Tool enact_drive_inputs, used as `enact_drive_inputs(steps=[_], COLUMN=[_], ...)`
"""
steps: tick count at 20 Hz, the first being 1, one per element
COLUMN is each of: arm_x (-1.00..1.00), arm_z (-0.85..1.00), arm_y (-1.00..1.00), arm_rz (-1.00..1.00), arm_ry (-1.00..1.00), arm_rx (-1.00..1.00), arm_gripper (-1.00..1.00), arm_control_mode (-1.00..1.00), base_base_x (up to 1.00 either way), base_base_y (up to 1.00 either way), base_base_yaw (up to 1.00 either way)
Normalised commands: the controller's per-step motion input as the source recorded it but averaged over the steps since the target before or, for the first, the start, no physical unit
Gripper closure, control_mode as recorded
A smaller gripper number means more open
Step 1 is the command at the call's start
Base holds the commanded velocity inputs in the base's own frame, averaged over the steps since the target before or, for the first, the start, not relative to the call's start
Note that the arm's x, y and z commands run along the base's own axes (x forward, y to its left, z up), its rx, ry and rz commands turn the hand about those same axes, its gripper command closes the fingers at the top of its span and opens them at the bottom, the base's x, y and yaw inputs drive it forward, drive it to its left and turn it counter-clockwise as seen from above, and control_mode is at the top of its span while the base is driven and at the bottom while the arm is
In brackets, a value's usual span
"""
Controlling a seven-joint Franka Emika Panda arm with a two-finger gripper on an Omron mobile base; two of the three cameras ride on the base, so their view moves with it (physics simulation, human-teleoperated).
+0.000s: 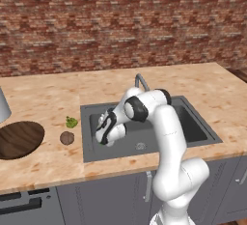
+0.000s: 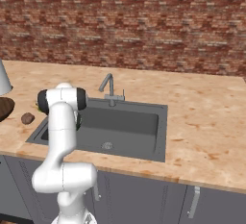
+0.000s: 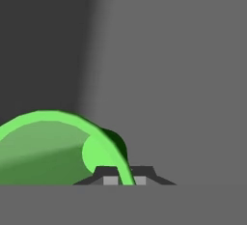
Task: Remove the broccoli and potato from the sink. Then move the bowl and cup from the counter to the sink for washing.
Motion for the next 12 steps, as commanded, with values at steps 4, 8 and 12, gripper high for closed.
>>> enact_drive_inputs(steps=[4,8,12], arm_x=[0.31,0.32,0.32], arm_z=[-0.17,-0.17,-0.14], arm_y=[0.07,0.04,0.00], arm_rz=[0.01,0.02,0.07], arm_ry=[0.00,0.06,0.11], arm_rx=[0.00,0.00,0.00], arm_gripper=[1.00,1.00,1.00], arm_control_mode=[-1.00,-1.00,-1.00], base_base_x=[0.00,0.00,0.00], base_base_y=[0.00,0.00,0.00], base_base_yaw=[0.00,0.00,0.00])
